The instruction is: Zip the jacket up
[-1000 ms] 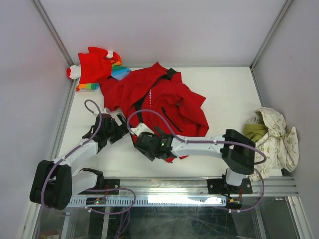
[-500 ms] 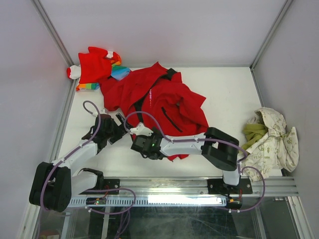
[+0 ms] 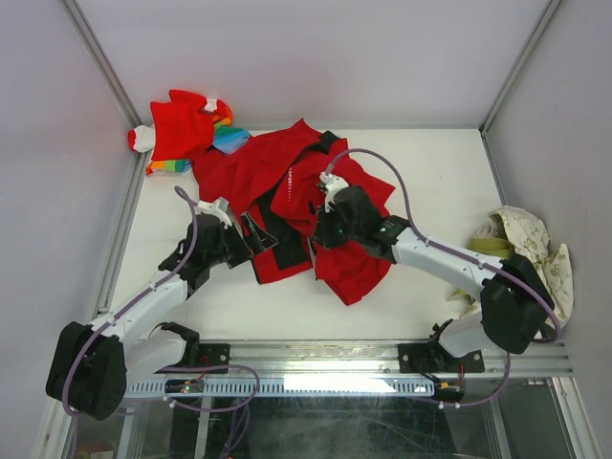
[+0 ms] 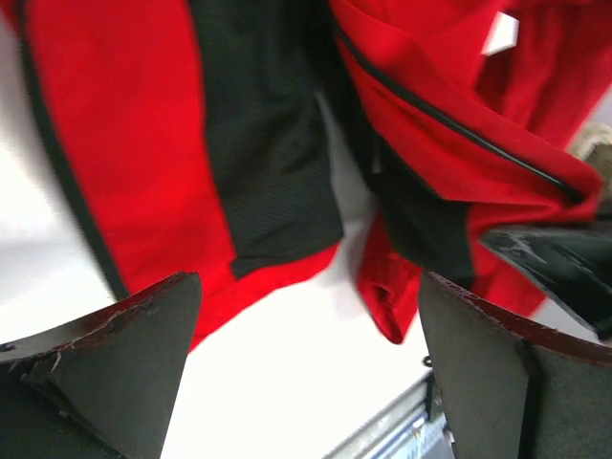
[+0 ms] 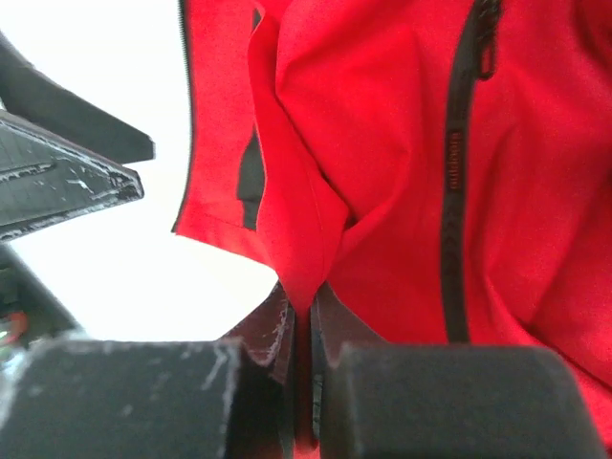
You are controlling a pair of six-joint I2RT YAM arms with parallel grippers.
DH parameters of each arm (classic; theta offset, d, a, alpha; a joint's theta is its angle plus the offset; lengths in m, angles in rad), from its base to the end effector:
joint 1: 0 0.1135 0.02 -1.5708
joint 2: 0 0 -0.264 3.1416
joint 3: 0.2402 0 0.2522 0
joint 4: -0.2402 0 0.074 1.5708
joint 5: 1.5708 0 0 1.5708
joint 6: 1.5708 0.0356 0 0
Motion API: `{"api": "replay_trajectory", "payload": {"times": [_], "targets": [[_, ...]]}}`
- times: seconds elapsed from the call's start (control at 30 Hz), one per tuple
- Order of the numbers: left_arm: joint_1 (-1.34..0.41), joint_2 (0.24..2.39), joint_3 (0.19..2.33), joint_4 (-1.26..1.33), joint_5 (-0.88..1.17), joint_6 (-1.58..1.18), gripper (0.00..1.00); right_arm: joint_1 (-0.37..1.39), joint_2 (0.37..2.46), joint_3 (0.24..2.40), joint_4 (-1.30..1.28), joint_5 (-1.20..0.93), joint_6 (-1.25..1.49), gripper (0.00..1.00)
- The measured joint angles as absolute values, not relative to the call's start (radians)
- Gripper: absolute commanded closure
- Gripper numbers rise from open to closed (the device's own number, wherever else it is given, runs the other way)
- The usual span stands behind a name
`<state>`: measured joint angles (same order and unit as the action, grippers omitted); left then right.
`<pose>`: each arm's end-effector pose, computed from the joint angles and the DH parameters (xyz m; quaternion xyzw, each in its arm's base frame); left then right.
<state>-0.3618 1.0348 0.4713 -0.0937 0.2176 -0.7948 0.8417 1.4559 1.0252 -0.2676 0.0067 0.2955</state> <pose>0.1941 -0.0817 0.1939 -0.1449 0.8816 -0.3213 0.3139 0.2142 0.2395 0.2575 -0.2431 0.8731 0.2250 0.3577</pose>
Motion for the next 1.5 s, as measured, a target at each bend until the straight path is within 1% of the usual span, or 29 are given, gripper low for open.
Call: {"api": "replay_trajectory", "payload": {"times": [0.03, 0.07, 0.17, 0.23, 0.27, 0.3, 0.37, 0.53, 0.6, 0.7, 0.77, 0.97, 1.13, 1.2, 1.27, 1.33, 1.4, 1.5], "targets": [[-0.369, 1.032, 0.472, -0.084, 0.224, -0.797, 0.01, 0.811, 1.44, 0.988, -0.219, -0.065, 0.321, 0.98], [-0.382, 1.029, 0.472, -0.069, 0.24, -0.802, 0.01, 0.777, 1.428, 0.94, -0.152, -0.156, 0.359, 0.94], [-0.408, 1.028, 0.472, -0.021, 0.264, -0.827, 0.01, 0.744, 1.435, 0.862, -0.041, -0.311, 0.439, 0.86], [-0.425, 1.034, 0.471, 0.017, 0.269, -0.846, 0.01, 0.746, 1.451, 0.841, -0.014, -0.358, 0.47, 0.81], [-0.433, 1.043, 0.471, 0.035, 0.269, -0.852, 0.02, 0.749, 1.456, 0.835, -0.008, -0.364, 0.48, 0.76], [-0.441, 1.056, 0.472, 0.053, 0.269, -0.857, 0.03, 0.751, 1.457, 0.831, -0.009, -0.361, 0.484, 0.72], [-0.461, 1.098, 0.472, 0.088, 0.269, -0.869, 0.06, 0.753, 1.457, 0.822, -0.015, -0.347, 0.49, 0.68], [-0.501, 1.23, 0.472, 0.154, 0.272, -0.888, 0.13, 0.753, 1.431, 0.793, -0.068, -0.273, 0.485, 0.66], [-0.513, 1.276, 0.472, 0.178, 0.274, -0.902, 0.13, 0.753, 1.408, 0.785, -0.106, -0.238, 0.479, 0.64], [-0.527, 1.332, 0.477, 0.21, 0.277, -0.921, 0.13, 0.753, 1.366, 0.783, -0.157, -0.183, 0.467, 0.57], [-0.534, 1.359, 0.488, 0.225, 0.279, -0.93, 0.13, 0.753, 1.336, 0.783, -0.192, -0.152, 0.456, 0.54], [-0.545, 1.417, 0.545, 0.261, 0.282, -0.936, 0.14, 0.753, 1.278, 0.783, -0.291, -0.064, 0.425, 0.52], [-0.557, 1.477, 0.599, 0.283, 0.282, -0.935, 0.15, 0.774, 1.276, 0.799, -0.381, 0.015, 0.408, 0.52], [-0.558, 1.493, 0.608, 0.285, 0.282, -0.935, 0.16, 0.782, 1.275, 0.805, -0.408, 0.023, 0.4, 0.54], [-0.564, 1.507, 0.614, 0.285, 0.282, -0.934, 0.18, 0.785, 1.27, 0.809, -0.431, 0.023, 0.389, 0.6], [-0.564, 1.526, 0.622, 0.286, 0.282, -0.932, 0.18, 0.785, 1.261, 0.81, -0.45, 0.024, 0.379, 0.71], [-0.564, 1.549, 0.631, 0.284, 0.281, -0.931, 0.17, 0.785, 1.254, 0.813, -0.473, 0.03, 0.368, 0.81], [-0.564, 1.56, 0.634, 0.278, 0.281, -0.931, 0.14, 0.785, 1.254, 0.822, -0.496, 0.042, 0.359, 0.9]]}}
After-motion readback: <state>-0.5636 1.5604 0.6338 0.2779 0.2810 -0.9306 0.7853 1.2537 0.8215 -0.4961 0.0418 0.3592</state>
